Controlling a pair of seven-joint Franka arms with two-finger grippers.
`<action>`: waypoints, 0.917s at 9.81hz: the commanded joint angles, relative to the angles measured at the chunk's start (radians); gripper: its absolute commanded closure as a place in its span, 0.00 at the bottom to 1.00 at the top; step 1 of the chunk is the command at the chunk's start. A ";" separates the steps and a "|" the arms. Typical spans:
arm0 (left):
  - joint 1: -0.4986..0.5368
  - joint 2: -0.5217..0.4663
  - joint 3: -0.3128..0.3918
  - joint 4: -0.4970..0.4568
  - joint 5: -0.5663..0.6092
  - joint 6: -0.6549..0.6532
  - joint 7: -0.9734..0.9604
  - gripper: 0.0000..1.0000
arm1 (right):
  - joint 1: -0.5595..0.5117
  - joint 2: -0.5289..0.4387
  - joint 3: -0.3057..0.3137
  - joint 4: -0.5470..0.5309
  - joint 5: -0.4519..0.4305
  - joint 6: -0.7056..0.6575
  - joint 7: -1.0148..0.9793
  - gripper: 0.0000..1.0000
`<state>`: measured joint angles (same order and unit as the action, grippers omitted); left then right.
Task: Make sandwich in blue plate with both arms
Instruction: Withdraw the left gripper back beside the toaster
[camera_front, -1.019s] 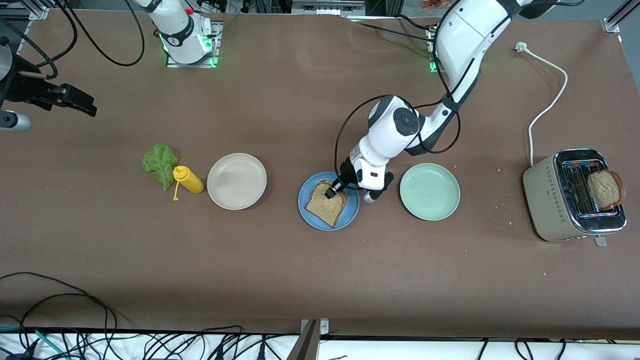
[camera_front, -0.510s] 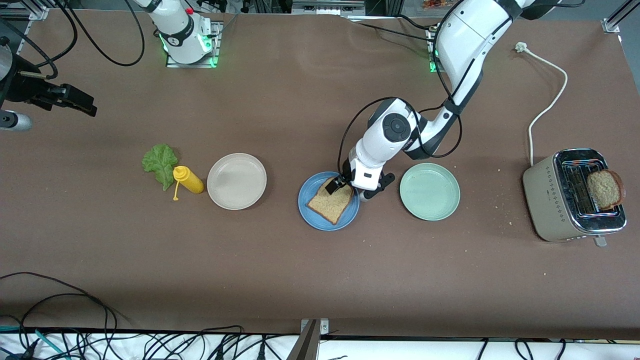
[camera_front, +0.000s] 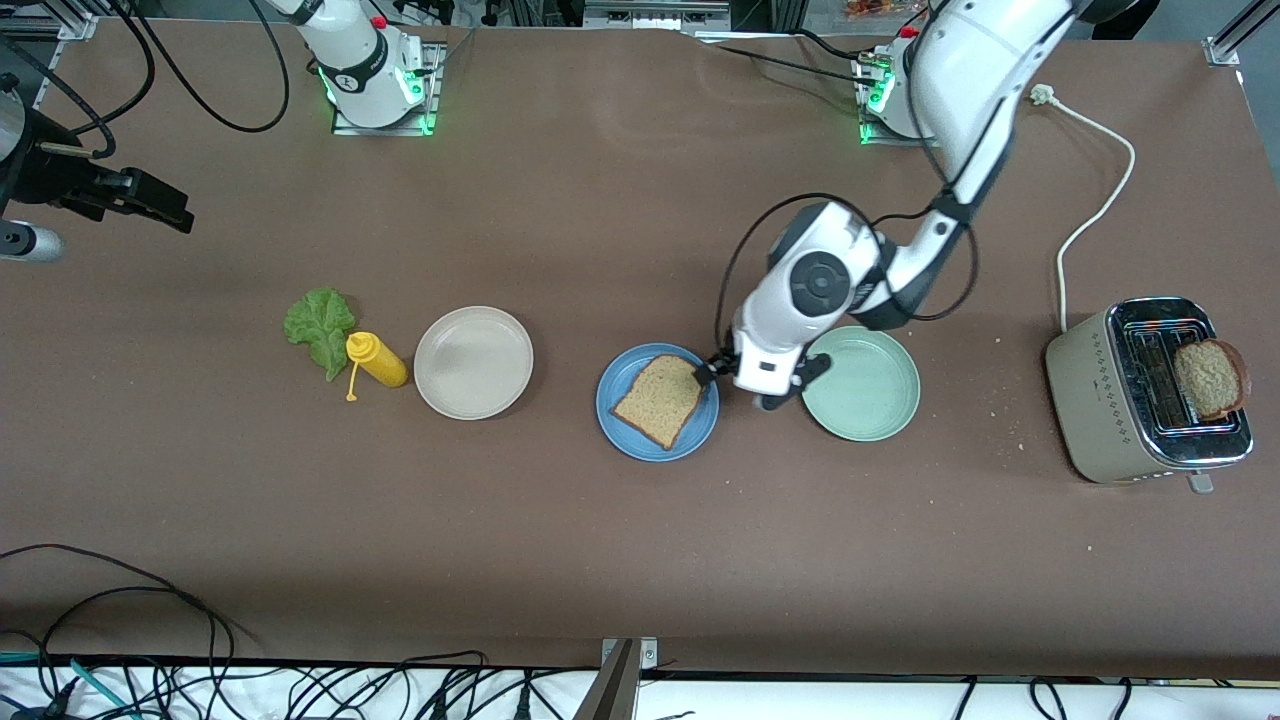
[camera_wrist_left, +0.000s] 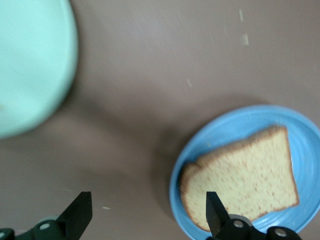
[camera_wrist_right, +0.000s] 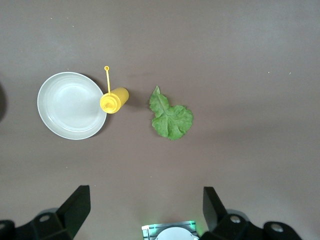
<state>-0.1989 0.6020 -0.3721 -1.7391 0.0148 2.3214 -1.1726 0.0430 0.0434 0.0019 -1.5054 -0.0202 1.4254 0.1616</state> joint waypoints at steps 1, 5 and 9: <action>0.162 -0.184 -0.002 -0.020 0.027 -0.244 0.149 0.00 | -0.002 0.003 0.003 0.014 -0.004 -0.017 0.009 0.00; 0.378 -0.315 -0.001 0.027 0.045 -0.437 0.367 0.00 | -0.002 0.003 0.003 0.014 -0.004 -0.017 0.009 0.00; 0.526 -0.317 -0.001 0.240 0.120 -0.669 0.693 0.00 | -0.002 0.003 0.003 0.014 -0.004 -0.017 0.009 0.00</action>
<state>0.2711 0.2825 -0.3598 -1.6073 0.1066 1.7652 -0.6469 0.0426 0.0437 0.0013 -1.5053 -0.0202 1.4245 0.1616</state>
